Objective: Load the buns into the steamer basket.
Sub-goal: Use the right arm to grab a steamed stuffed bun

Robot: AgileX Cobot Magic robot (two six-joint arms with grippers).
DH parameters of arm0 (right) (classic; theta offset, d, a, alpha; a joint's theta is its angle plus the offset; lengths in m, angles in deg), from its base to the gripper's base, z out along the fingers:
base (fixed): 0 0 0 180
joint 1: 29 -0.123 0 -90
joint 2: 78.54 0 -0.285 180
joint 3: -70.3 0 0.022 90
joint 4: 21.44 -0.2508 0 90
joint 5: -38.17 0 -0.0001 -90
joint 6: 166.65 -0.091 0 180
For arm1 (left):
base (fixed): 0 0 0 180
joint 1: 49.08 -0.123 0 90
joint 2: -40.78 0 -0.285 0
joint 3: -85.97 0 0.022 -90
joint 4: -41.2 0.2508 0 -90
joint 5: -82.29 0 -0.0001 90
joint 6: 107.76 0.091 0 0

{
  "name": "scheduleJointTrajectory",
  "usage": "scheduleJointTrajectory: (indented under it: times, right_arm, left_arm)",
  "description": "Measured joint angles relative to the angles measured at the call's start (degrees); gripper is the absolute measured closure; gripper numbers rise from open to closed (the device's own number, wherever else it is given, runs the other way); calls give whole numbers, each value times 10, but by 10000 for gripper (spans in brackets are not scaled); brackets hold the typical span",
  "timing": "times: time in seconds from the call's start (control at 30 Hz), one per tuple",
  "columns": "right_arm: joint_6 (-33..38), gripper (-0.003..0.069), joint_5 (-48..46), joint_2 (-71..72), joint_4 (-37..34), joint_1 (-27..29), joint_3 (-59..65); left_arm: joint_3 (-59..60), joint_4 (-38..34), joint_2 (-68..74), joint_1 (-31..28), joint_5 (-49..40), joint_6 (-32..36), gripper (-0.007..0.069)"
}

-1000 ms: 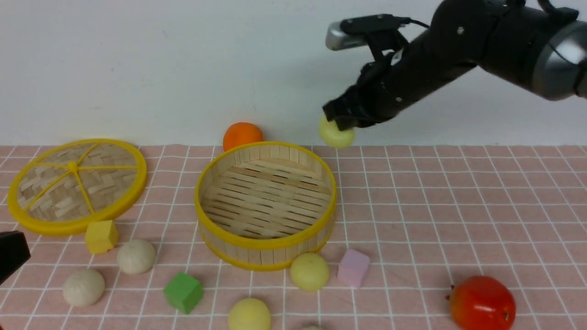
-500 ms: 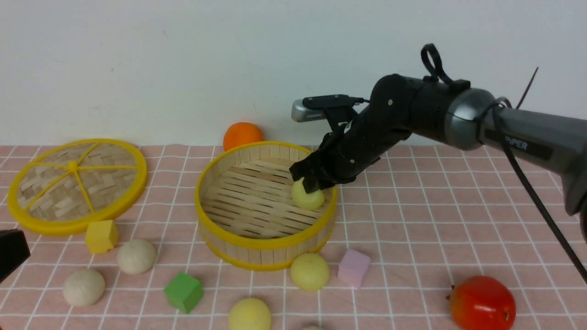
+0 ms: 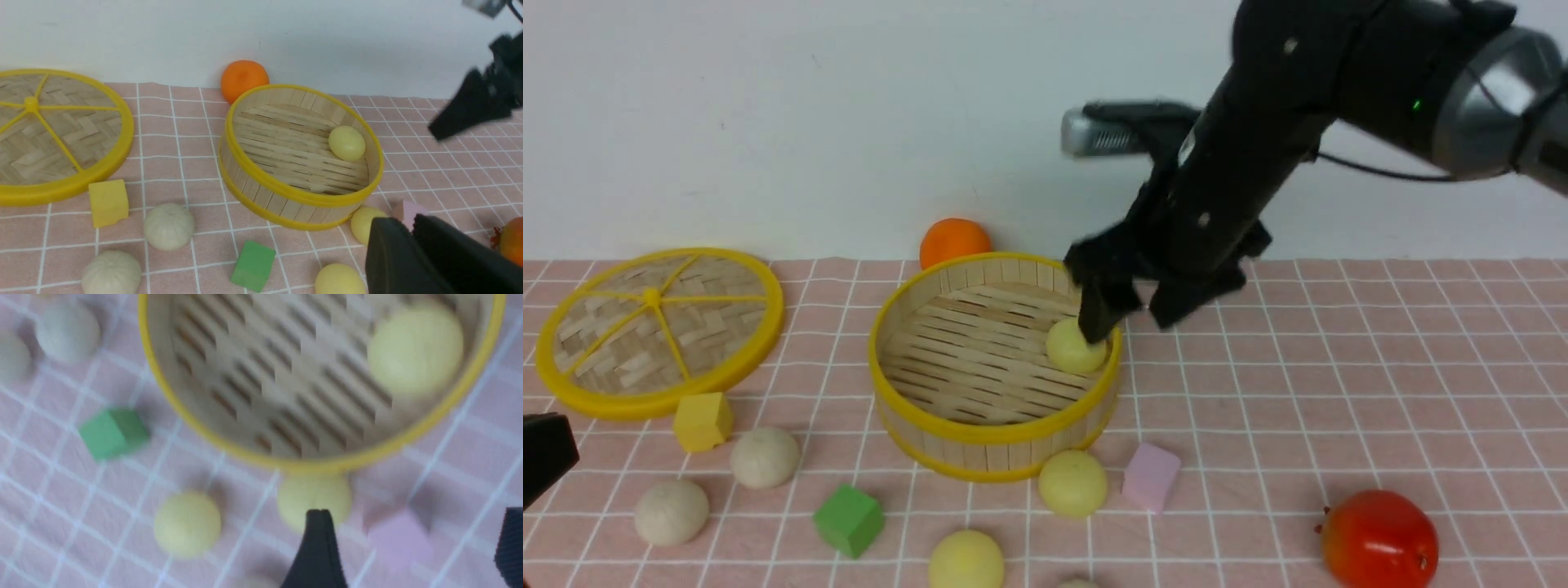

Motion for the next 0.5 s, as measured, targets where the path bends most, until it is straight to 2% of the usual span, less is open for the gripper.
scheduleJointTrajectory:
  times: [0.13,0.23,0.5]
  right_arm:
    - [-47,211,38,-1,27,-70,86]
    - [-73,260,91,-6,32,-96,115]
    - [-121,277,133,-47,87,-95,118]
  left_arm:
    - [0,0,0,0,-5,0,497]
    - [0,0,0,0,-5,0,496]
    - [0,-3,0,0,-21,0,484]
